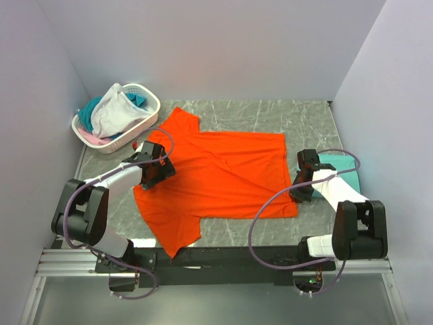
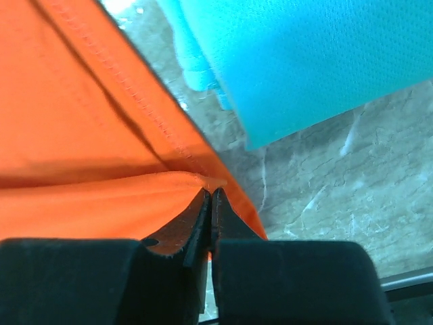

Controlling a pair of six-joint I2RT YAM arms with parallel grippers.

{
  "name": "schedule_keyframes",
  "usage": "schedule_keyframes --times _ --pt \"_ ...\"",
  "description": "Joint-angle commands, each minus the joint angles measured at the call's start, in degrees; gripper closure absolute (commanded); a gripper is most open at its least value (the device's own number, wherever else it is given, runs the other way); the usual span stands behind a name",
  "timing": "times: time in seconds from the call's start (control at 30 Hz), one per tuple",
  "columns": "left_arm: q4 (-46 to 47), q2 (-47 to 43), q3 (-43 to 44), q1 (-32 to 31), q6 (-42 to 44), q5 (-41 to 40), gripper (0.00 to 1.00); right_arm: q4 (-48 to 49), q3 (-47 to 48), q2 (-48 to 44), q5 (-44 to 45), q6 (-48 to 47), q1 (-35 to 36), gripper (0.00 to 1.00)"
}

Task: Fold and stack the t-shirts
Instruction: Flatten the tshirt out

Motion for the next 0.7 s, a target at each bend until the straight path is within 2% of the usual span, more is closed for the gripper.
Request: schedule_keyframes --times 0.0,0.1,0.13,0.23,0.43,0.67 --pt "-1.8 0.6 1.5 0.6 -0.7 -2.3 0.01 0.1 1.9 1.6 4.4 1.0 -0.6 0.94" --pt "-1.4 0.1 1.4 0.6 -0.7 -1.8 0.01 0.0 0.3 2.1 5.5 2.5 -0.5 0.85" --pt "-1.2 -0.1 1.5 0.6 -0.6 -1.6 0.01 0.2 -0.5 2.1 5.5 2.7 -0.6 0.75" --pt "-1.0 -0.3 2.2 0.6 0.0 -0.5 0.01 1.4 -0.3 0.3 1.9 2.3 -0.6 0.63" --pt "-0.9 -3.5 4.1 0.4 0.8 0.0 0.01 4.0 6.7 -4.8 -4.8 -3.1 -0.6 0.62" --pt "-3.9 -6.9 6.4 0.5 1.5 -2.7 0.01 4.3 12.8 2.4 -8.2 -8.2 -0.6 0.59"
